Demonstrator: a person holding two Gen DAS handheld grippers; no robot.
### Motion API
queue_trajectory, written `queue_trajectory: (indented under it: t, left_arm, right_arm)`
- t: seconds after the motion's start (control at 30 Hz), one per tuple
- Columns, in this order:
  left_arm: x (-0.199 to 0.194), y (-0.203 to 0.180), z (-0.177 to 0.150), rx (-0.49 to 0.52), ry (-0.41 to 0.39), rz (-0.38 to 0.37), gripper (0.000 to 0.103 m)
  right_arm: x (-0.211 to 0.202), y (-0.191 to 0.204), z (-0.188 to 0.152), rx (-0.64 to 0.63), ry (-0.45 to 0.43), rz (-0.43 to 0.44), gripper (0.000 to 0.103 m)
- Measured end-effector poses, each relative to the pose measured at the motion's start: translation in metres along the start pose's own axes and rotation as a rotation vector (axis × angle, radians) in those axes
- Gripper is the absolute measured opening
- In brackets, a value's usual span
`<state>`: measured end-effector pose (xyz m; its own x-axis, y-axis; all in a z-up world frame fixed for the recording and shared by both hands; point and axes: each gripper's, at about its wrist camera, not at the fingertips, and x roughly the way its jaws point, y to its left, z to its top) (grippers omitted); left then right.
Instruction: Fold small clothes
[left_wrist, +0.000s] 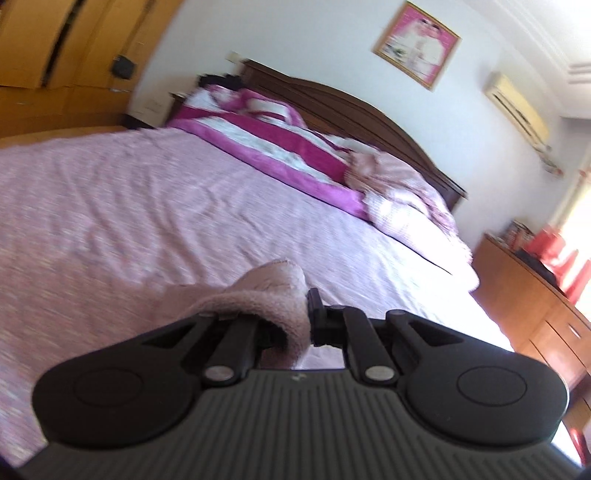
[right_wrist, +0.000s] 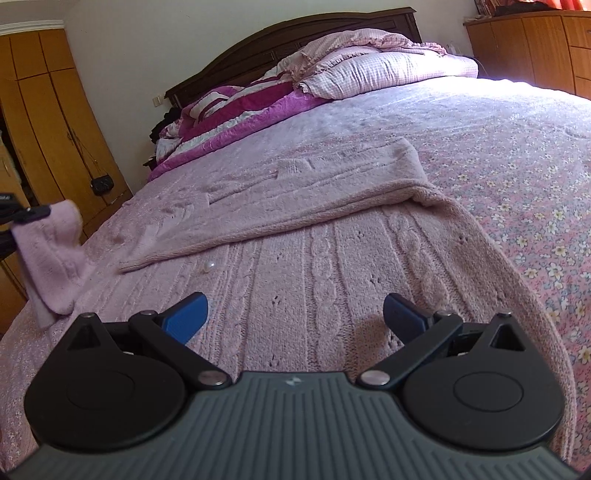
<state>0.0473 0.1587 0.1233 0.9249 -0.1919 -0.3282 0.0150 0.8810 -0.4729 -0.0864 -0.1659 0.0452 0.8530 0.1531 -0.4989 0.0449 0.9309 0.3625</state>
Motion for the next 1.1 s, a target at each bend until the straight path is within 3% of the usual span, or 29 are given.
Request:
queue_trajectory:
  t: [0.2,0.3,0.57,0.67,0.87,1.1]
  left_arm:
    - [0.022,-0.03,-0.036,0.063,0.114,-0.058,0.008]
    - [0.033,-0.038,-0.056,0.099,0.177,-0.041,0.008]
    - [0.047,-0.024,-0.087,0.096,0.353,-0.03,0.011]
    - [0.044,-0.022,-0.094,0.115,0.397,-0.027,0.029]
    - [0.019,-0.022,-0.095,0.173,0.397,-0.02,0.058]
    - [-0.002,-0.02,-0.092,0.256,0.387,0.045,0.061]
  right_arm:
    - [0.0,-0.003,-0.003,0.011,0.005,0.022,0.103]
    - [-0.001,-0.004,-0.003,0.016,0.004,0.02,0.103]
    - [0.0,-0.007,-0.004,0.028,0.007,0.022,0.103]
    - [0.002,-0.007,-0.003,0.031,0.012,0.022,0.103]
    - [0.006,-0.002,0.006,0.031,0.037,0.036,0.103]
    - [0.014,0.027,0.021,-0.052,0.058,0.085,0.103]
